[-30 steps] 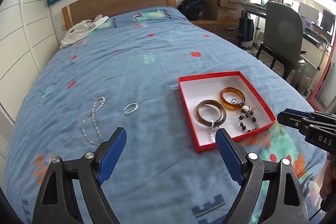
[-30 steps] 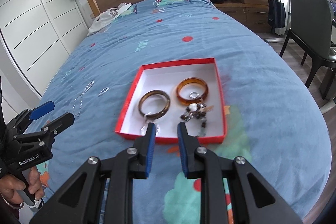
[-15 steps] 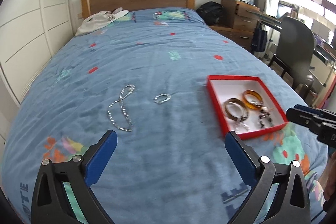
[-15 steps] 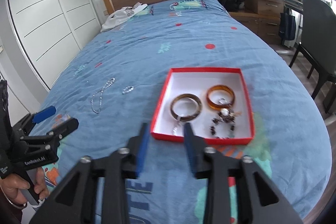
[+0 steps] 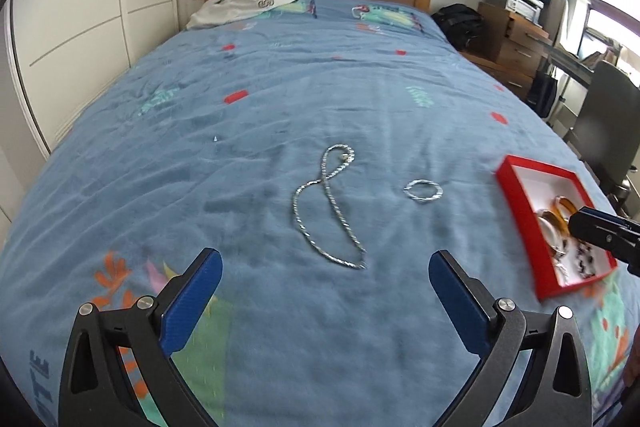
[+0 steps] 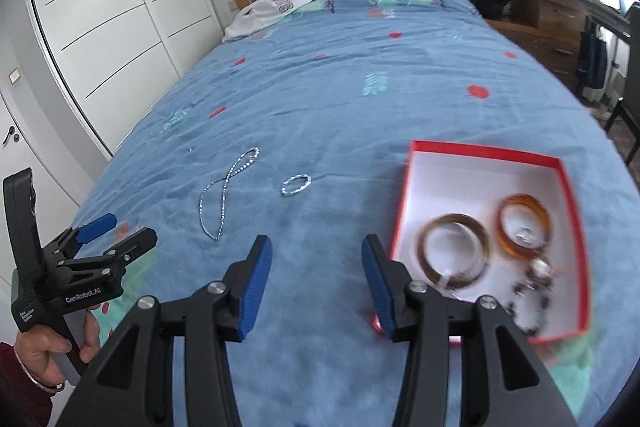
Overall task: Organize jewelry
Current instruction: 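Withdraw both open tools from the box toward the necklace and hoop, then grasp the silver chain necklace with the left tool while the right tool grasps the twisted hoop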
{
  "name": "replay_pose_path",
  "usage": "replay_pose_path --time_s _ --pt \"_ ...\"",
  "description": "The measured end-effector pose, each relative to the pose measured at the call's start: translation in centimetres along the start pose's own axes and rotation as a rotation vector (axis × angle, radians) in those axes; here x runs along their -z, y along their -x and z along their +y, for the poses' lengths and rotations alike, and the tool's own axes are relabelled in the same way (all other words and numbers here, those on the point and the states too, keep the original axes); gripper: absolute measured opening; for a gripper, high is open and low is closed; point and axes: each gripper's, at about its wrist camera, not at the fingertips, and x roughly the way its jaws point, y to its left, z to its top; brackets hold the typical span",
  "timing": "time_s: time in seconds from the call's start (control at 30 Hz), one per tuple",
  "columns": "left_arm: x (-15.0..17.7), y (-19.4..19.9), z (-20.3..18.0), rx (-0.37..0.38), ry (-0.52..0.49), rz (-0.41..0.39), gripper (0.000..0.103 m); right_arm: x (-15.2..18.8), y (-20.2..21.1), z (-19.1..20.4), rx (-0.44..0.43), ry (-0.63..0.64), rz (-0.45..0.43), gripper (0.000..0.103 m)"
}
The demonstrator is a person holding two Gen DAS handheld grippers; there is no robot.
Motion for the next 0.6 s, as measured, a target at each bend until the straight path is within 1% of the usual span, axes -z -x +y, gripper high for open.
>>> replay_pose_path --time_s 0.23,0.4,0.47,0.6 --pt "-1.9 -5.4 1.4 -0.008 -0.011 0.022 0.102 -1.9 -6.5 1.4 -0.02 0.043 0.063 0.045" --pt "-2.7 -9.4 2.2 -0.03 -0.017 0.063 0.102 -3.3 -11.1 2.0 -0.034 0.053 0.102 0.045" --pt "-2.7 -10.6 2.5 -0.022 -0.01 0.079 0.102 -3.7 -12.8 2.0 -0.032 0.054 0.117 0.045" --pt "-2.5 -12.1 2.6 0.017 -0.002 0.098 0.102 -4.4 -15.6 2.2 -0.034 0.07 0.142 0.045"
